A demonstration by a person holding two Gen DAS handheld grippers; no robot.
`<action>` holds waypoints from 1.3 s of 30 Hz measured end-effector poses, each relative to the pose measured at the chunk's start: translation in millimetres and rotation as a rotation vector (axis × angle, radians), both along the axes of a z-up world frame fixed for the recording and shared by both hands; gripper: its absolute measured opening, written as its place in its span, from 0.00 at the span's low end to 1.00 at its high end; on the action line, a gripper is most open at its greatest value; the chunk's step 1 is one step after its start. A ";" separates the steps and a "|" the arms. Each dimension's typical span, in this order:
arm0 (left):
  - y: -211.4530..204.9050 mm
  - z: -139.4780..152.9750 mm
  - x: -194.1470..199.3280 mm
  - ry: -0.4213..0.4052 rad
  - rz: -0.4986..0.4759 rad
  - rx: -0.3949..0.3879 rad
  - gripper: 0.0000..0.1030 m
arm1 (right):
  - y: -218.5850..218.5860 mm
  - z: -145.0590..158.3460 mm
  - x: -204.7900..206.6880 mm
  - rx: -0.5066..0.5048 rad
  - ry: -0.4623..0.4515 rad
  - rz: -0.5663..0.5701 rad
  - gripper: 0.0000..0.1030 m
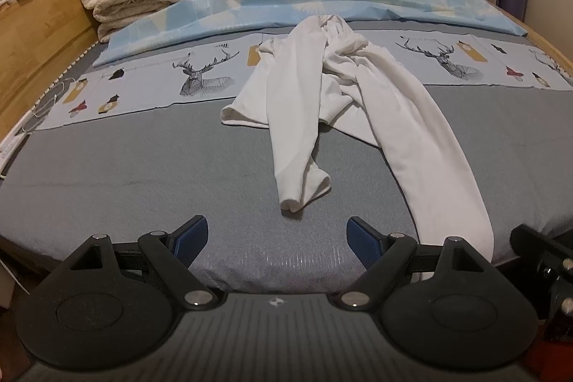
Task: Fold small clothes
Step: 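Reach both grippers to the crumpled white shirt and grasp its shoulders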
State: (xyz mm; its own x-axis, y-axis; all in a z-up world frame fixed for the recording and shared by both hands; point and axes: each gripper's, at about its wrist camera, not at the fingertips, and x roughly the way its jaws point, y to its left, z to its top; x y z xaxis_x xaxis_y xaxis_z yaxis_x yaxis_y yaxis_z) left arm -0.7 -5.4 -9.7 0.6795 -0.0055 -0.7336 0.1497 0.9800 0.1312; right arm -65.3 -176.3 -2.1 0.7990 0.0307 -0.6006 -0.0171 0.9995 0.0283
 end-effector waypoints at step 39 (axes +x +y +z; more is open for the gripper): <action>68.7 -52.5 265.3 0.028 0.247 -0.116 0.86 | -100.5 38.6 398.9 -0.017 -0.219 0.151 0.07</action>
State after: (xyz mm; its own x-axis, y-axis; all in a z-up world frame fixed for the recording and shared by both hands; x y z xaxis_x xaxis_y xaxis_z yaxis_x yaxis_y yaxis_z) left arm 264.7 63.2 -62.2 0.6502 0.0726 -0.7563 -0.0933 0.9955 0.0154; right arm 333.7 -276.8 36.5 0.8969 0.1512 -0.4156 -0.1704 0.9853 -0.0092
